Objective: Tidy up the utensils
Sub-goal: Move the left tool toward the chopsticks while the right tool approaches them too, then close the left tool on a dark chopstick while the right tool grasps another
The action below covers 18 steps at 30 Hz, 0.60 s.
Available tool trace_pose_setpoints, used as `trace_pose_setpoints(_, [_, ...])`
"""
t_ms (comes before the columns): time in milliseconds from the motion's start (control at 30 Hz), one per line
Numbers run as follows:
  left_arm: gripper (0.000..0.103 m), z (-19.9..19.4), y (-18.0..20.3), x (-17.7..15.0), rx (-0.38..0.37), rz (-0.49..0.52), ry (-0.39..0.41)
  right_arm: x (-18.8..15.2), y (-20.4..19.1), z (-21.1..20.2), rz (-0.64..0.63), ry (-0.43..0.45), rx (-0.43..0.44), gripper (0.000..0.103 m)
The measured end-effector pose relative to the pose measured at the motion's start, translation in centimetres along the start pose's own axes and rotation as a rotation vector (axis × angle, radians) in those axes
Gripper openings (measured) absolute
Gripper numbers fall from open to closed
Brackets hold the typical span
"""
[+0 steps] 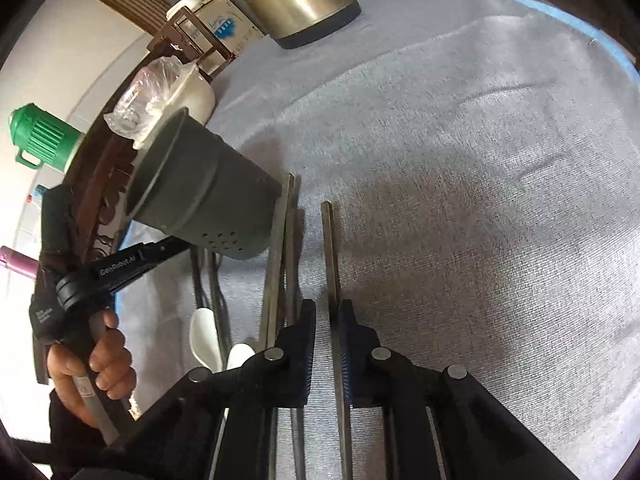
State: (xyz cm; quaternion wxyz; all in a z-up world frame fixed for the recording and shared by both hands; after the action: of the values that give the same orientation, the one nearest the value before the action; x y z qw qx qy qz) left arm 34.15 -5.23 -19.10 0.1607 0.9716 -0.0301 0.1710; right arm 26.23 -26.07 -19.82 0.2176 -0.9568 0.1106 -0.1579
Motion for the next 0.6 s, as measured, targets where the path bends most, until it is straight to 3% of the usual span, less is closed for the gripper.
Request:
trace_pose_setpoints(200, [0.004, -0.3, 0.1, 0.5, -0.063, -0.042, -0.022, 0.4, 0.0, -0.2, 0.01, -0.017, 0.015, 0.026])
trace_pose_setpoints(300, [0.021, -0.7, 0.0, 0.5, -0.053, -0.038, -0.018, 0.5, 0.0, -0.2, 0.011, -0.016, 0.018, 0.032])
trace_pose_setpoints(333, [0.028, -0.7, 0.0, 0.4, -0.044, -0.037, -0.016, 0.5, 0.1, -0.2, 0.013, -0.014, 0.019, 0.037])
trace_pose_setpoints(367, [0.029, -0.7, 0.0, 0.4, -0.035, -0.036, -0.014, 0.6, 0.1, -0.3, 0.014, -0.01, 0.021, 0.049])
trace_pose_setpoints(433, [0.03, -0.5, 0.1, 0.5, -0.035, -0.038, -0.02, 0.7, 0.1, -0.4, 0.015, 0.007, 0.013, 0.059])
trace_pose_setpoints(533, [0.03, 0.1, 0.3, 0.3, -0.013, -0.033, -0.029, 0.8, 0.0, -0.3, -0.004, 0.019, -0.03, 0.055])
trace_pose_setpoints(600, [0.029, 0.6, 0.2, 0.3, -0.007, -0.036, -0.031, 0.7, -0.2, 0.0, -0.018, 0.013, -0.052, 0.038])
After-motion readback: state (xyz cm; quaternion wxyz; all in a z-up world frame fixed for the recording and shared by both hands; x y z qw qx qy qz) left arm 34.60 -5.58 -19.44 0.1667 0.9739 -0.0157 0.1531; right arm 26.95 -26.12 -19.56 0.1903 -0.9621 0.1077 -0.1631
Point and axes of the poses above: each gripper's, at about its wrist camera, not at the fingertips, and z roughly the way its jaws point, y to its right, x to its top, the point moved 8 cm from there along z, roughly the way its jaws point, and after that the axes turned 1 degree about -y, right-handed, at the moved point
